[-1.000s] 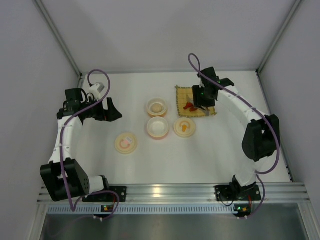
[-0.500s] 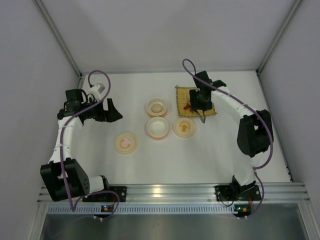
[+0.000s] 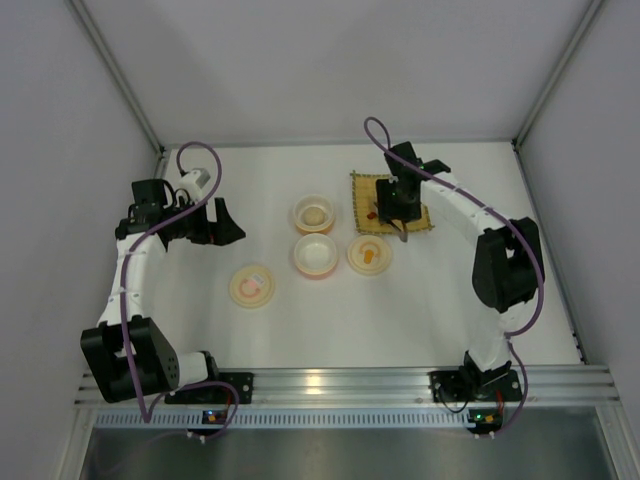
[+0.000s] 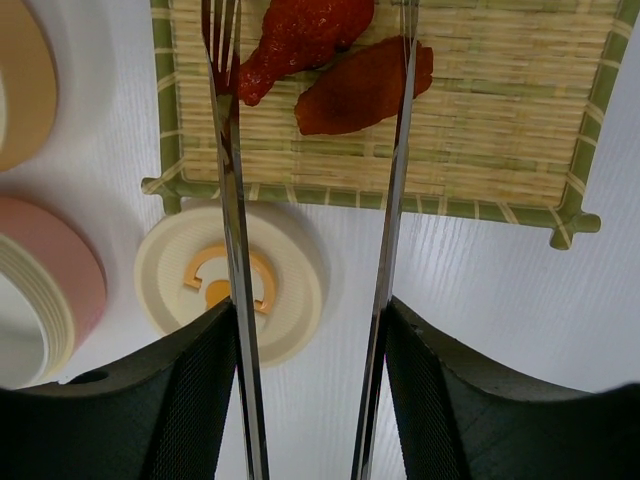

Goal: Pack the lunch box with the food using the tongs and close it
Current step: Pick up the fake food from the plate.

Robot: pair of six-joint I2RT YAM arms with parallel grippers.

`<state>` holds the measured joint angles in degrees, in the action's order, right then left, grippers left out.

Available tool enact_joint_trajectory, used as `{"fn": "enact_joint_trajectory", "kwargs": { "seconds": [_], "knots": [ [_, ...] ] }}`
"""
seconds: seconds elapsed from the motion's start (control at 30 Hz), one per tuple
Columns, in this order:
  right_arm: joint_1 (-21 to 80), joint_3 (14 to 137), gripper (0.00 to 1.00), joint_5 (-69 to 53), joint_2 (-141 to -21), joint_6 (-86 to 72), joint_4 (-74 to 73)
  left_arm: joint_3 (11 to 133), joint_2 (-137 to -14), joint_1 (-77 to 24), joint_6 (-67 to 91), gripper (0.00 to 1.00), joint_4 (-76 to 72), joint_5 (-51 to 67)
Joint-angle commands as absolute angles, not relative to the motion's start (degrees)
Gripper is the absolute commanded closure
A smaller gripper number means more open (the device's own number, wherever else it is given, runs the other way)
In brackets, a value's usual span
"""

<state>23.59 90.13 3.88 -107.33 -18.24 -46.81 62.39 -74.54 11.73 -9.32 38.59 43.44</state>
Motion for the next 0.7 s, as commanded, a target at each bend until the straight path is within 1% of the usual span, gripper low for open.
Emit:
{"fn": "enact_joint_trajectory", "kwargs": {
  "seconds": [0.0, 0.27, 0.37, 0.57, 0.6, 0.67],
  "knots": [
    [25.2, 92.6, 0.44, 3.3, -105.6, -19.4, -44.3, 62.5, -74.9, 12.1, -9.6, 0.02, 36.1, 44.4],
    [25.9, 92.3, 0.46, 1.6, -106.8, -19.1, -44.6, 63.0, -75.1, 12.1, -9.5, 0.01, 36.0, 44.3],
    [25.8, 92.8, 0.5, 1.2, -107.1, -18.9, -44.9, 63.0, -75.1, 12.1, -9.4, 0.02, 36.1, 44.3],
    [25.8, 94.0, 0.6, 0.4, -107.9, -17.3, -45.2, 63.2, -75.4, 12.1, -9.4, 0.02, 36.1, 44.5],
    [25.8, 94.4, 0.63, -1.2, -108.0, -17.0, -45.0, 63.3, -75.6, 12.1, -9.4, 0.01, 36.0, 44.5],
    [25.8, 94.6, 0.66, -2.1, -108.3, -16.2, -44.6, 63.5, -75.7, 12.1, -9.3, 0.02, 36.1, 44.5]
  ]
}}
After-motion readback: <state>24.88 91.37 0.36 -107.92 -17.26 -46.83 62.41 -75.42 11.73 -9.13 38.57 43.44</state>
